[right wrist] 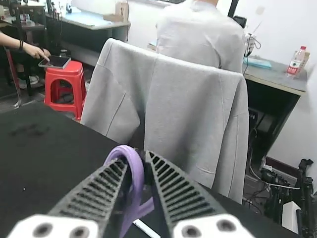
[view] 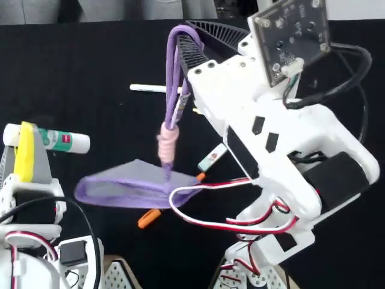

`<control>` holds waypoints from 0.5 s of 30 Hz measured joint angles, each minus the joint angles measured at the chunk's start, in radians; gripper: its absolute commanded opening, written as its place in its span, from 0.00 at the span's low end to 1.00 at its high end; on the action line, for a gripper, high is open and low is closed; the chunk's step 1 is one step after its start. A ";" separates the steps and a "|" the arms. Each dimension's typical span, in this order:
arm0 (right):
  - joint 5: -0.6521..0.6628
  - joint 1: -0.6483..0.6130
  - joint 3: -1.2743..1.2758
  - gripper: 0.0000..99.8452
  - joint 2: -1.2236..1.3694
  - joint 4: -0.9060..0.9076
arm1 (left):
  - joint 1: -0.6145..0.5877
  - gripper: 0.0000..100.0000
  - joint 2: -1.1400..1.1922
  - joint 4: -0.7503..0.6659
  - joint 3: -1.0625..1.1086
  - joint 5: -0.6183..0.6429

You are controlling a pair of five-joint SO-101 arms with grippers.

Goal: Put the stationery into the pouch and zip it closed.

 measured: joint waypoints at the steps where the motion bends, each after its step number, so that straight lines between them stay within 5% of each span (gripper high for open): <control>1: 0.000 0.000 0.000 0.01 0.002 0.000 | 0.002 0.03 -0.017 -0.021 0.026 0.000; 11: 0.000 0.000 0.000 0.01 0.005 0.000 | 0.008 0.03 -0.061 -0.098 0.138 0.000; 15: 0.000 0.000 0.000 0.01 0.005 0.000 | 0.135 0.03 -0.061 -0.098 0.137 -0.003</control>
